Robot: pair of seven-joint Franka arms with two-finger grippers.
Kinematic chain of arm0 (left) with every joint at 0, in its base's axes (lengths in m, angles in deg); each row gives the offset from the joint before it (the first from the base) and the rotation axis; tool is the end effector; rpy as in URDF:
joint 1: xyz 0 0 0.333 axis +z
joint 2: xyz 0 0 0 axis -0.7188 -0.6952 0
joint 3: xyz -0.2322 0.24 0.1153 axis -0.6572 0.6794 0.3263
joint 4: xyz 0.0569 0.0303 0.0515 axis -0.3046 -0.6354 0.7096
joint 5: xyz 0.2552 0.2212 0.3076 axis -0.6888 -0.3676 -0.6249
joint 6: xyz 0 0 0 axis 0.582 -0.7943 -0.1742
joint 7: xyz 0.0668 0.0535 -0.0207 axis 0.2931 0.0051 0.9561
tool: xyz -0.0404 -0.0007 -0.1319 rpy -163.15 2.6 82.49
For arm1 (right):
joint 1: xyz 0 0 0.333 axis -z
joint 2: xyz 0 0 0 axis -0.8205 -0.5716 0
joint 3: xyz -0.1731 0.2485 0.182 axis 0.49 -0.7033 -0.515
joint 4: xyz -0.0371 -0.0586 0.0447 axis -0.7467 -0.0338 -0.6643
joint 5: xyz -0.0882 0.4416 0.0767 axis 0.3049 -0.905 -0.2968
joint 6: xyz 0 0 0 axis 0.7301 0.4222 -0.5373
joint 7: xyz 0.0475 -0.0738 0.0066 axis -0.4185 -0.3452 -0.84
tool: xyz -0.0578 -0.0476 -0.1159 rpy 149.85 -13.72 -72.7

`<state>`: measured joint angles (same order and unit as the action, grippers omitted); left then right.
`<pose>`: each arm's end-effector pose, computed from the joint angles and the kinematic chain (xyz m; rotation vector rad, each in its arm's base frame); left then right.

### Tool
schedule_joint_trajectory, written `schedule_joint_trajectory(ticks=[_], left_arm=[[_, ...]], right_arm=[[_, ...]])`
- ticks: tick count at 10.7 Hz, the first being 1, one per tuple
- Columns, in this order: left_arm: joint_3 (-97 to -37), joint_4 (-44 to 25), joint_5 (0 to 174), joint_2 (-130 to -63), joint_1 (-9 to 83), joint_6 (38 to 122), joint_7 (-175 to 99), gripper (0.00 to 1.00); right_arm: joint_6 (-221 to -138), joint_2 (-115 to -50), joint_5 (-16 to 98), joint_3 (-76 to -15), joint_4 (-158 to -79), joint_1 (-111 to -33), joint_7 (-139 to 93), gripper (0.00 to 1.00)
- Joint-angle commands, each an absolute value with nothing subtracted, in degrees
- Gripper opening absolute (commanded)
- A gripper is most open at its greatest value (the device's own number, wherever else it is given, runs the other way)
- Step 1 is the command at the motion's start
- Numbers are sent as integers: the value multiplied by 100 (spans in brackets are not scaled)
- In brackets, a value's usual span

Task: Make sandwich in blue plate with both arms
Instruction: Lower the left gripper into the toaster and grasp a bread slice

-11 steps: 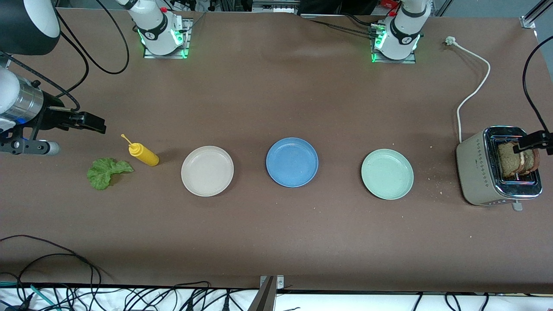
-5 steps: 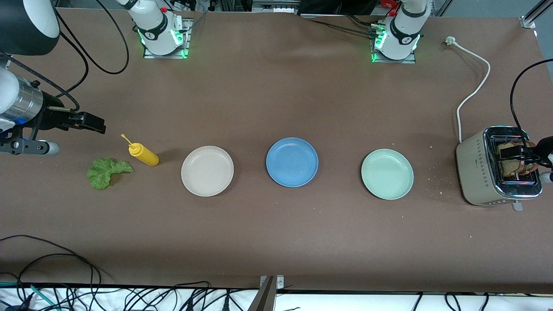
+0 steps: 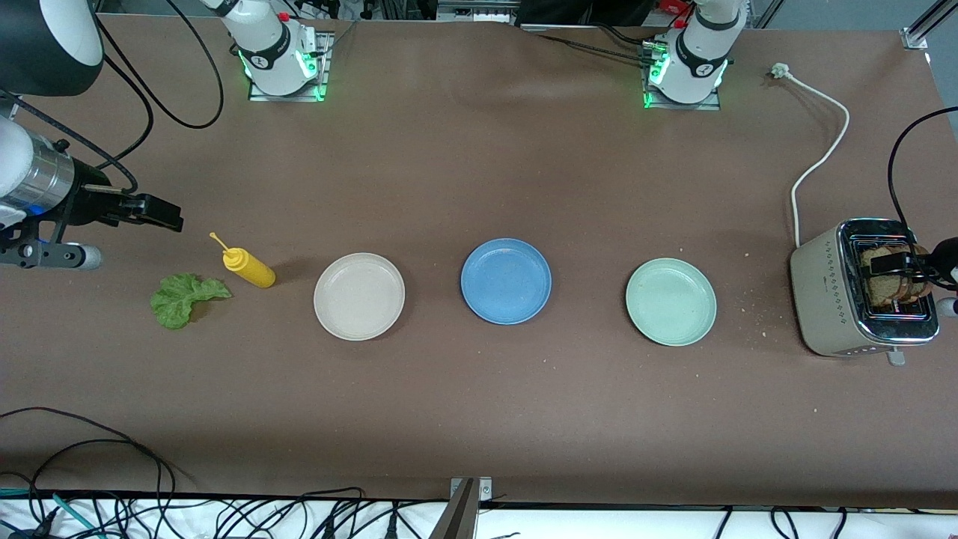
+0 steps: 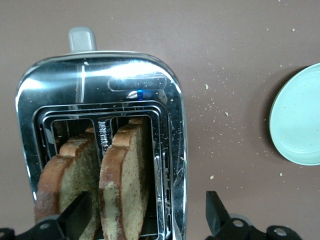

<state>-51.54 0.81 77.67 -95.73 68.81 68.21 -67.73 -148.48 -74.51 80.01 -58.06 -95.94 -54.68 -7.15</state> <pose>0.6869 0.2549 0.3629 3.0646 -0.0839 -0.2155 0.6917 0.0666 0.5772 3.1197 -0.1145 -0.1887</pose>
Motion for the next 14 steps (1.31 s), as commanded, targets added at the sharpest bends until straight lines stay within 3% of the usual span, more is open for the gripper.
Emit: schedule_joint_trajectory(ticks=[1,2,3,4,10,14], left_arm=[[-5207,135,7613,-9679,7004,6836,-6900,90],[-5207,109,7674,-9732,7065,6749,-6900,62],[-5234,91,7692,-9750,7135,6730,-6882,23],[-5243,91,7692,-9741,7135,6721,-6874,3],[-5286,222,7666,-9215,7092,6415,-6865,0],[-6163,591,7692,-8731,7092,5239,-6865,0]], right_arm=[[-14891,-7421,7910,-5819,-9654,-5434,-766,100],[-14891,-7421,7910,-5810,-9654,-5426,-766,100],[-14891,-7421,7910,-5810,-9654,-5434,-766,100],[-14891,-7421,7910,-5810,-9654,-5434,-766,100],[-14883,-7421,7910,-5810,-9654,-5426,-766,100],[-14882,-7421,7910,-5810,-9654,-5426,-766,100]])
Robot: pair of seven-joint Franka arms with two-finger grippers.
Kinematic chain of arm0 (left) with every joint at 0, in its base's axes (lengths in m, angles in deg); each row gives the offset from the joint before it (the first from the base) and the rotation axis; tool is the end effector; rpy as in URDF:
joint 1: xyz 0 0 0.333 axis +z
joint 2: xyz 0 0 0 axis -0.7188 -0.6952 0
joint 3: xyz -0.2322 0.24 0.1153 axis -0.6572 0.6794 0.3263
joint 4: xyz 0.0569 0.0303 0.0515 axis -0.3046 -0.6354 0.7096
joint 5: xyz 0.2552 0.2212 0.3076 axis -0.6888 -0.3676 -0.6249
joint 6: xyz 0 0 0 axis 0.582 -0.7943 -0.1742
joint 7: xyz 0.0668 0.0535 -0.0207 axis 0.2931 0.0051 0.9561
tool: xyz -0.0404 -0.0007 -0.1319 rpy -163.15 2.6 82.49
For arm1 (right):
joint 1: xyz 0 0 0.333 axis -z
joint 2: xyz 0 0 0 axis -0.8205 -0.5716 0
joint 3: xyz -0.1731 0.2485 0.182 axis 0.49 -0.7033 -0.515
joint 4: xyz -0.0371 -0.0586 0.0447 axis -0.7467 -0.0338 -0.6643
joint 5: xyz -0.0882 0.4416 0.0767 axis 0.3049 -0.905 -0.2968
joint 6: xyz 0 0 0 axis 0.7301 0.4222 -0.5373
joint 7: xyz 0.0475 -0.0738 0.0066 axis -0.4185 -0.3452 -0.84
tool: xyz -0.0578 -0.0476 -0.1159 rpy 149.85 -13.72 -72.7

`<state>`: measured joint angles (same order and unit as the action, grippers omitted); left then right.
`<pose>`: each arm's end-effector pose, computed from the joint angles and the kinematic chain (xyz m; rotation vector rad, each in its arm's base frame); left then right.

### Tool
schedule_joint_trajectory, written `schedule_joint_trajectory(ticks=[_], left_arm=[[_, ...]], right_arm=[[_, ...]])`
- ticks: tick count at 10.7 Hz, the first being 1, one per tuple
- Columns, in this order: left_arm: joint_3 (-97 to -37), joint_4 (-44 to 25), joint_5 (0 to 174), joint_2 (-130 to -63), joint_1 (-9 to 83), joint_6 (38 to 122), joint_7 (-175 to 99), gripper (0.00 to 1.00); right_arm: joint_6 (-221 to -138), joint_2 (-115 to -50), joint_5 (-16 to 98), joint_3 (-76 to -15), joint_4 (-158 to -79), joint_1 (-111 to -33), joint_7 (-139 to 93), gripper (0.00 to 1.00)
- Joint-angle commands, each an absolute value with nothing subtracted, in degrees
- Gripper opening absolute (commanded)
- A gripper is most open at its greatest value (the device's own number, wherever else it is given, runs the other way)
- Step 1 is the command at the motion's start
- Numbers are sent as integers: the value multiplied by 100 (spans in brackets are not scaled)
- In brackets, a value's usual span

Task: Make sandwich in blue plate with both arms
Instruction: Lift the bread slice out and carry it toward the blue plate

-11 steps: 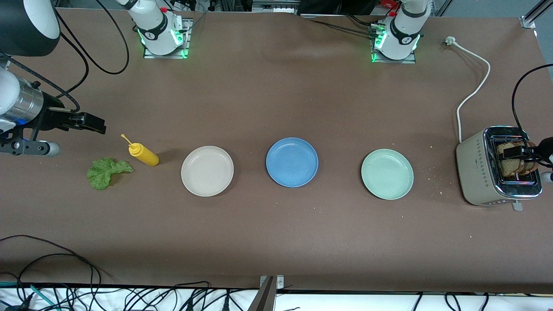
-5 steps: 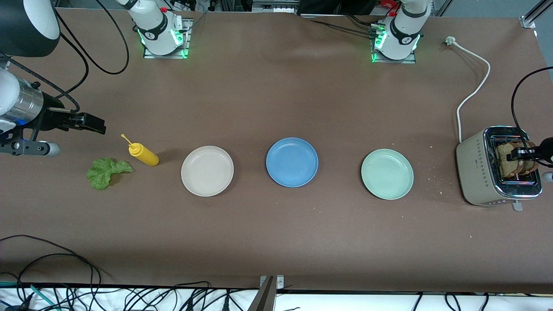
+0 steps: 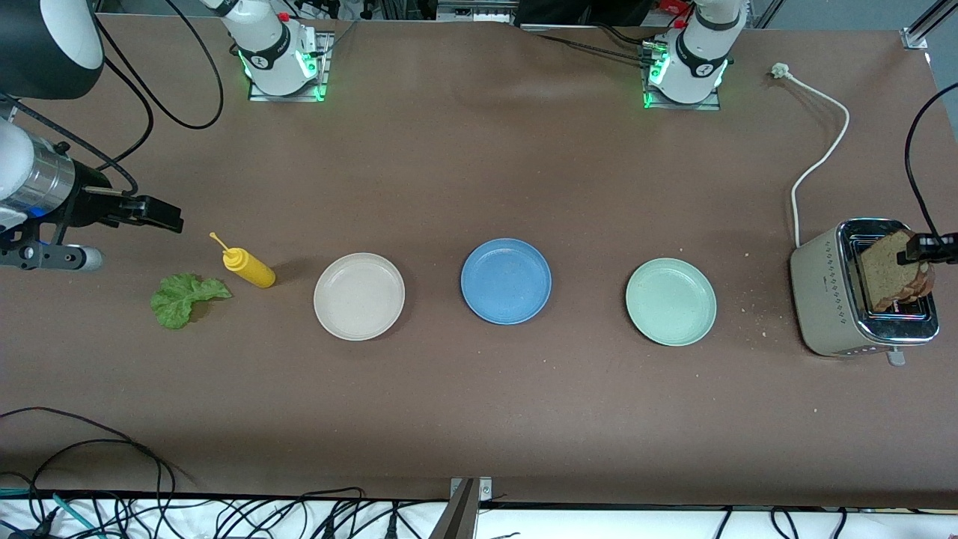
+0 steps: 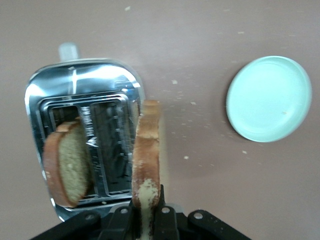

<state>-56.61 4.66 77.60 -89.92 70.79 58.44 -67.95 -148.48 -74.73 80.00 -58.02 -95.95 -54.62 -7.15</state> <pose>0.6791 0.2191 0.4616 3.0446 -0.1678 -0.2041 0.6928 0.0655 0.5745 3.1192 -0.1171 -0.1950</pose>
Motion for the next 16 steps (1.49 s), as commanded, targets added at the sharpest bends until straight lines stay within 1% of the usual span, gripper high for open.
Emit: schedule_joint_trajectory(ticks=[1,3,4,5,7,9,11,13,16], left_arm=[[-6540,618,7692,-8722,7092,4966,-6865,0],[-7401,618,7718,-8730,7100,4648,-6812,0],[-7666,575,7901,-8826,7074,4647,-6803,0],[-7782,539,8268,-9071,6935,4647,-6803,0],[-7783,565,9059,-9773,6514,4752,-6803,0],[-7783,539,9728,-10266,6048,5312,-6794,0],[-7783,504,10413,-10741,5574,6259,-6786,0],[-7774,486,11090,-11171,5169,7253,-6733,0],[-7774,302,11620,-11655,4825,8282,-6733,0]], right_arm=[[-14891,-7421,7910,-5810,-9654,-5426,-766,100],[-14882,-7421,7910,-5810,-9654,-5426,-766,100],[-14891,-7421,7910,-5810,-9654,-5426,-766,100],[-14891,-7429,7910,-5810,-9654,-5426,-766,100],[-14883,-7421,7928,-5810,-9654,-5434,-766,100],[-14900,-7438,7919,-5810,-9654,-5426,-757,100],[-15154,-7587,7919,-5784,-9654,-5382,-766,100],[-15470,-7937,7972,-5792,-9663,-5242,-792,100],[-15707,-8438,8016,-5740,-9654,-4952,-810,100]])
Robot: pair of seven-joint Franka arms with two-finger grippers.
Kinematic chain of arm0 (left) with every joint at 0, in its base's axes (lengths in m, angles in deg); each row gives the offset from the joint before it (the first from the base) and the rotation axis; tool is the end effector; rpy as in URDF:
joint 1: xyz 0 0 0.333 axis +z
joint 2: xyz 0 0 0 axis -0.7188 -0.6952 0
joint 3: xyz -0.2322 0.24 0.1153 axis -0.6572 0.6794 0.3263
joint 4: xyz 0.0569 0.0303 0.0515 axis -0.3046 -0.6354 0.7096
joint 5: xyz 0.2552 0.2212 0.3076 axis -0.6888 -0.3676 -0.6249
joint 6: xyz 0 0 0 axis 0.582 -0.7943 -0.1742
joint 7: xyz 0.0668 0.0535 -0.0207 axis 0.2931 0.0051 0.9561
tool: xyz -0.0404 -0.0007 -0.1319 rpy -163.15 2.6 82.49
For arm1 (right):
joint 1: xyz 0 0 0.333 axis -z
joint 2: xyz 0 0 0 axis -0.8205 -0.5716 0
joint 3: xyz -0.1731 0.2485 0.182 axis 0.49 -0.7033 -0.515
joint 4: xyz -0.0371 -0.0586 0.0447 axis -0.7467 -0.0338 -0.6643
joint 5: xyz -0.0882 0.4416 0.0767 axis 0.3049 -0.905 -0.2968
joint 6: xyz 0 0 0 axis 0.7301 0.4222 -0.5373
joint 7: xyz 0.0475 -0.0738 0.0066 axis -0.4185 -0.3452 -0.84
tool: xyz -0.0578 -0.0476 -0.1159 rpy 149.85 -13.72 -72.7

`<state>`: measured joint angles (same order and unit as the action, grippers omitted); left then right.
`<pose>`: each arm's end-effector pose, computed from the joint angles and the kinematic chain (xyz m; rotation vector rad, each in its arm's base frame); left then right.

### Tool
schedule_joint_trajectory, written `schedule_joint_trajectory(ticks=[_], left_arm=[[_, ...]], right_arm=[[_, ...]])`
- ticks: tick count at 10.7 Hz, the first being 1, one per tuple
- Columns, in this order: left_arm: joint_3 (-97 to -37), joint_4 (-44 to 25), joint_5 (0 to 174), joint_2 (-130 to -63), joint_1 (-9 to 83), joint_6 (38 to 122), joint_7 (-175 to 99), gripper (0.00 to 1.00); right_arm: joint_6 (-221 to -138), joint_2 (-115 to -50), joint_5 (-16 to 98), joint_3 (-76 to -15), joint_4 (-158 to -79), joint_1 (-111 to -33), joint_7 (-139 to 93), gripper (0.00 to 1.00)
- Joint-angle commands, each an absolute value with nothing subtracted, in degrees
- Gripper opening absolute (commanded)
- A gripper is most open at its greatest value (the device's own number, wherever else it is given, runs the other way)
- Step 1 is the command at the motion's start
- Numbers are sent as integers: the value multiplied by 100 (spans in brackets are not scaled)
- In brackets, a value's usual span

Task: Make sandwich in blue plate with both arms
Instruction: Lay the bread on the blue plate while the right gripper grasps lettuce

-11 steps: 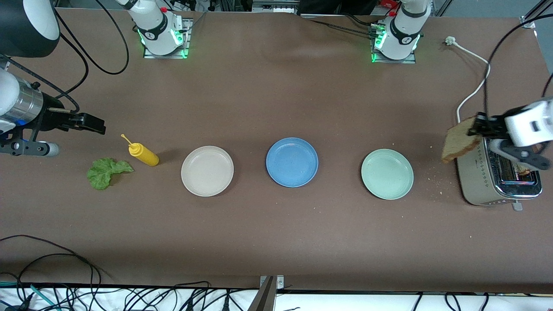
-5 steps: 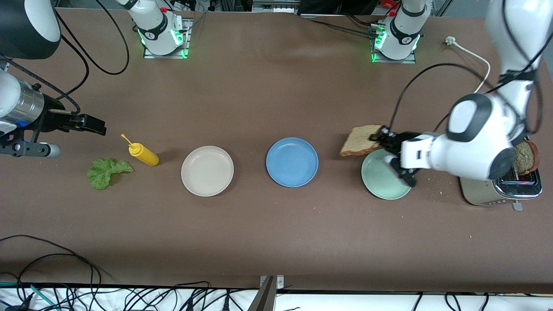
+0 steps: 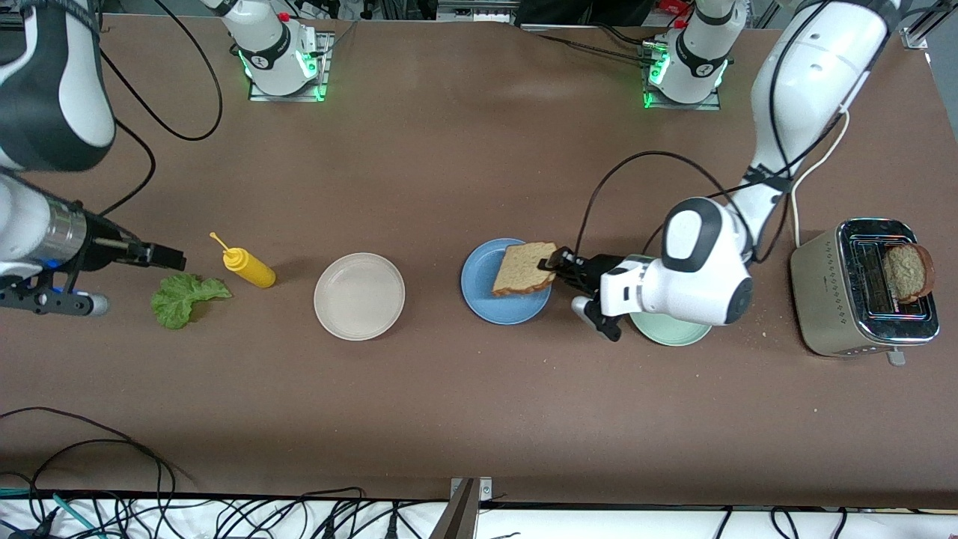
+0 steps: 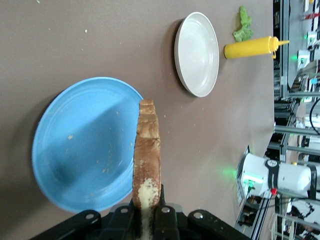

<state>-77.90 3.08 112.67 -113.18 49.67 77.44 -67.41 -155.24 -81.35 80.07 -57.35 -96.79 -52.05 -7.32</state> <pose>0.7001 -0.3257 0.2500 2.2162 -0.4937 -0.2533 0.7345 0.0270 0.4923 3.1242 -0.2001 -0.2163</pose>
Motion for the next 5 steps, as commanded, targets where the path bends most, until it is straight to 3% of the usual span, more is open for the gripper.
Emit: schedule_joint_trajectory(ticks=[1,4,5], left_arm=[[-7774,250,11916,-11840,4711,8669,-6750,0],[-7774,57,12148,-11938,4692,8927,-6855,0],[-7748,3,12104,-11938,4762,8893,-6873,6]], right_arm=[[-15752,-8571,8129,-5731,-9680,-4873,-845,100],[-15822,-9080,8971,-5722,-9715,-4811,-1325,100],[-15980,-9247,9148,-5678,-9724,-4767,-1633,100]])
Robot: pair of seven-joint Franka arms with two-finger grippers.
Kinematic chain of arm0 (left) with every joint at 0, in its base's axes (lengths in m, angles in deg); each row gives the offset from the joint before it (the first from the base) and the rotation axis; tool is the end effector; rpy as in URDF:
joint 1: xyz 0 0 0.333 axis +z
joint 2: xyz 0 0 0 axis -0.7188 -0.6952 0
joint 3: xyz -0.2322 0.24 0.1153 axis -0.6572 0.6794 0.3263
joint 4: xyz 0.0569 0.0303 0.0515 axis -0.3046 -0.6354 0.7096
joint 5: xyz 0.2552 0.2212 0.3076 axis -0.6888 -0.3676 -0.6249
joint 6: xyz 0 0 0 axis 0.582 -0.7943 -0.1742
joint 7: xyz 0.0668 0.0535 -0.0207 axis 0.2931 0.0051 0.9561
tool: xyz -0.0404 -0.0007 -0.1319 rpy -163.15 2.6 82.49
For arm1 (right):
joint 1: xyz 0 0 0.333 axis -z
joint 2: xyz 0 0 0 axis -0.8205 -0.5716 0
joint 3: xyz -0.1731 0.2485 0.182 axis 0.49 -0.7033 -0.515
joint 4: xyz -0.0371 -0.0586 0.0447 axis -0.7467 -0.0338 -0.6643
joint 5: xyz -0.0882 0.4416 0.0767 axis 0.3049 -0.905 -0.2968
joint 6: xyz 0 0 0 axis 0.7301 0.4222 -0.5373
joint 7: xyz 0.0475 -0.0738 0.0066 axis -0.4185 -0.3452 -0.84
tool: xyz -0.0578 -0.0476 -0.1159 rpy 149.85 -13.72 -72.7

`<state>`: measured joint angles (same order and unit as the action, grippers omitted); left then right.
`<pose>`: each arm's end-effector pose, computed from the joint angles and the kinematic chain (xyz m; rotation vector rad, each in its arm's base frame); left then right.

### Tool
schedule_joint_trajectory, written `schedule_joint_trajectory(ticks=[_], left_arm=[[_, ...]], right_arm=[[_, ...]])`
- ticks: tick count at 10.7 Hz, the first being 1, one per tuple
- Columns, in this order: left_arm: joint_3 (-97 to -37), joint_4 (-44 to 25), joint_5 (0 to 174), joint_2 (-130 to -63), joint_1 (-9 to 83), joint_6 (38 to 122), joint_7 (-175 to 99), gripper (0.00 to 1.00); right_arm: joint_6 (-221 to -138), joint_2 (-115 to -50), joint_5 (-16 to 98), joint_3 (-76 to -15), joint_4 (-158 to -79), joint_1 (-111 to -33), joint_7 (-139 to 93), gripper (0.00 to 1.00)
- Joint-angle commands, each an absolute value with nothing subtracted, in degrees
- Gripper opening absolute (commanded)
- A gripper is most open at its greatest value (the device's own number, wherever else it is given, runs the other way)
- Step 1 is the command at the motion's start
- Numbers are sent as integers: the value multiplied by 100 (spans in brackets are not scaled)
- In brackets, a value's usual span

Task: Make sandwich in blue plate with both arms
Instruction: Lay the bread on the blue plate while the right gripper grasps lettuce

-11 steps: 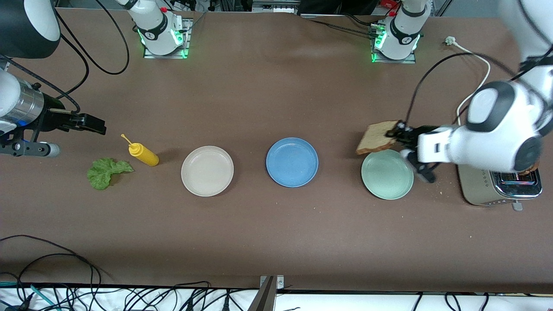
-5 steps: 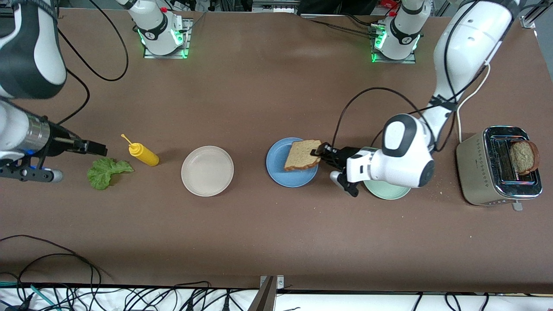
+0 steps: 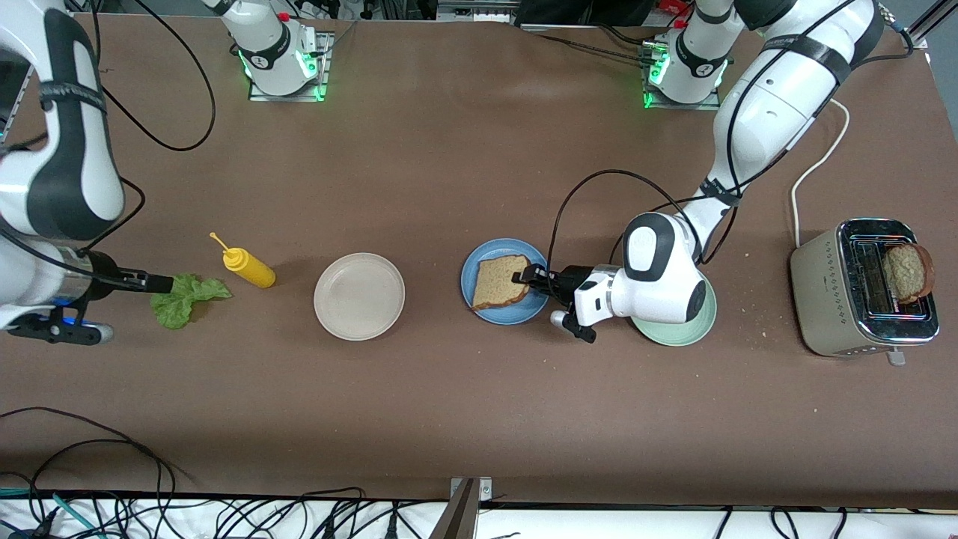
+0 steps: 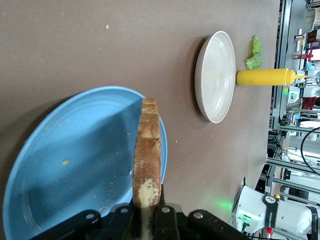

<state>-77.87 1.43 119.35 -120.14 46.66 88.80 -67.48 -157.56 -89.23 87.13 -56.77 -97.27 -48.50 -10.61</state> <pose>0.6878 -0.3598 0.1620 2.1891 -0.2935 -0.2358 0.7540 -0.0427 0.3885 3.0036 -0.1801 -0.3571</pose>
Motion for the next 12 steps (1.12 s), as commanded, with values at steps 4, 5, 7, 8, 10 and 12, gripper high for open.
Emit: schedule_joint_trajectory(ticks=[4,5,7,8,10,12], left_arm=[[-7739,-225,12069,-11895,5060,8743,-6969,16],[-7739,-252,12069,-11903,5087,8734,-7031,67],[-7739,-270,12069,-11903,5149,8743,-7224,100],[-7739,-270,12069,-11921,5132,8778,-7321,100],[-7739,-392,12078,-11938,5062,8874,-7540,100],[-7739,-568,12078,-11921,4904,9295,-7682,100]], right_arm=[[-16543,-9618,9115,-5581,-10004,-4538,-2075,100],[-16726,-9635,9115,-5503,-10179,-4529,-2180,100],[-17061,-9635,9123,-5371,-10584,-4529,-2330,100],[-17080,-9635,9115,-5362,-10742,-4520,-2548,100],[-17097,-9845,9141,-5353,-10779,-4468,-2725,100],[-17264,-10013,9167,-5353,-10779,-4424,-3111,100]])
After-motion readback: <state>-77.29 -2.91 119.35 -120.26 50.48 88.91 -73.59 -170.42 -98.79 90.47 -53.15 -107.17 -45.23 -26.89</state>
